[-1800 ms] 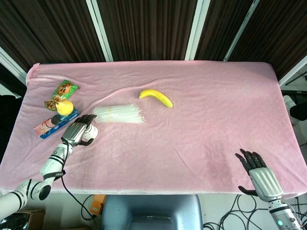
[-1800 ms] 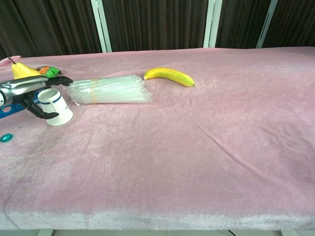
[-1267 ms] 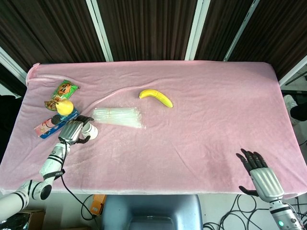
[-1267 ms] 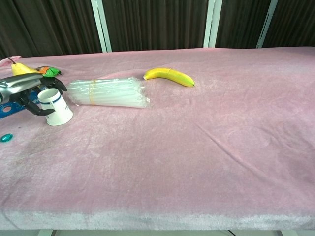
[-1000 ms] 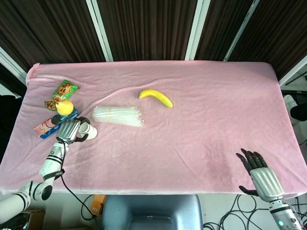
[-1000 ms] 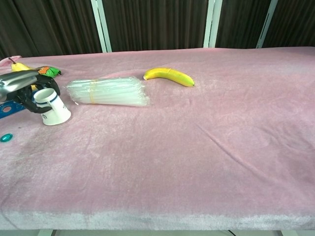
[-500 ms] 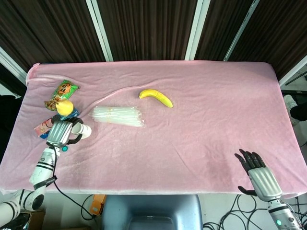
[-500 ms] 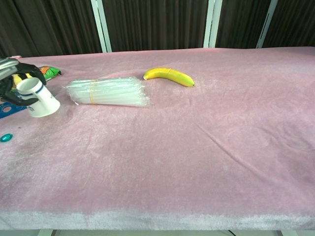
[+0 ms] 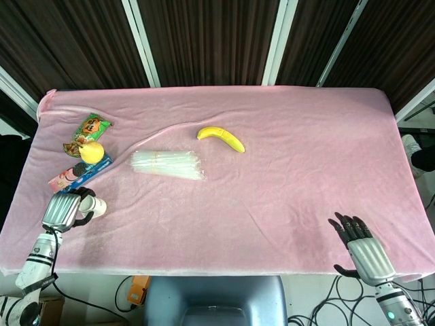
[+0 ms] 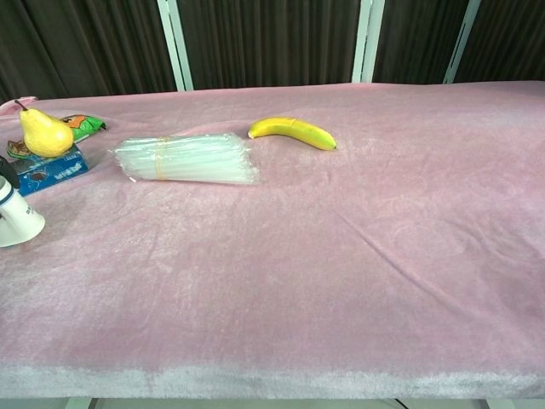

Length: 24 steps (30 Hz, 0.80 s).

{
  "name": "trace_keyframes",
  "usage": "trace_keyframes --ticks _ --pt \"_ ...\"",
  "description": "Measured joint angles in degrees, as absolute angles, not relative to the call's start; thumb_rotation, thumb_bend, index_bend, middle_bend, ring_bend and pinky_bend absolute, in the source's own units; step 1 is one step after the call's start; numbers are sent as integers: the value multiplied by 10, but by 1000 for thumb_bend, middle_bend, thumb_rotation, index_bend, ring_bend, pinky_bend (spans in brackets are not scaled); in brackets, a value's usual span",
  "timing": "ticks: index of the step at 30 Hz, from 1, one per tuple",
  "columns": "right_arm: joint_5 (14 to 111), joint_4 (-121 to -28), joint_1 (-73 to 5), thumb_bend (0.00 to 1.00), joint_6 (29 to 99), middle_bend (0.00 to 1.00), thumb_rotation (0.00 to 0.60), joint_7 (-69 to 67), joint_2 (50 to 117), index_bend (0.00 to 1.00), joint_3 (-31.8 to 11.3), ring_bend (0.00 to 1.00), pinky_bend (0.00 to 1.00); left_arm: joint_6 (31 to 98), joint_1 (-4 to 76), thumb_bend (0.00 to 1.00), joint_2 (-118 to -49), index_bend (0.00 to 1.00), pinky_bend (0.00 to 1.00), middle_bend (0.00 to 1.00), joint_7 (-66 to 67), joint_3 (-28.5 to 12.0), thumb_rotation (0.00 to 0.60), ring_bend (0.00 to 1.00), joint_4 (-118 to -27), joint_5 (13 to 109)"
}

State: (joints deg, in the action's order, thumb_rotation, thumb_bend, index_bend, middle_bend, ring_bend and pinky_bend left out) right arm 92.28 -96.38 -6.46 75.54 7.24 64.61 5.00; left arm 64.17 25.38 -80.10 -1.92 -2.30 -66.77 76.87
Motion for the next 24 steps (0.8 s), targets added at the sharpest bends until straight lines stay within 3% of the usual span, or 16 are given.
trace_keyframes --ticks 3,5,10,12,14,20,24 --pt "922 -963 -65 252 755 0 600 73 646 0 50 0 0 634 252 377 -807 526 609 538 -25 -22 600 475 -655 770" --pt "921 -963 -65 252 755 0 600 72 646 0 49 0 0 628 252 373 -807 445 561 479 -28 -20 600 433 -650 771" --pt "921 -964 -65 252 755 0 600 72 646 0 49 0 0 605 253 362 -802 80 354 184 -33 -15 600 146 -648 773" --pt "921 -964 -65 252 755 0 600 72 646 0 49 0 0 598 253 351 -795 7 287 89 -34 -13 600 53 -654 773" --pt "921 -964 -65 252 755 0 600 73 646 0 49 0 0 600 252 338 -789 0 251 37 -37 -12 600 8 -661 775" --pt "922 -964 -65 252 755 0 600 75 647 0 50 0 0 633 237 319 -770 0 226 2 -43 -12 600 0 -690 787" --pt "920 -964 -64 252 758 0 600 75 646 0 49 0 0 696 212 323 -749 0 183 4 -47 -9 600 0 -727 808"
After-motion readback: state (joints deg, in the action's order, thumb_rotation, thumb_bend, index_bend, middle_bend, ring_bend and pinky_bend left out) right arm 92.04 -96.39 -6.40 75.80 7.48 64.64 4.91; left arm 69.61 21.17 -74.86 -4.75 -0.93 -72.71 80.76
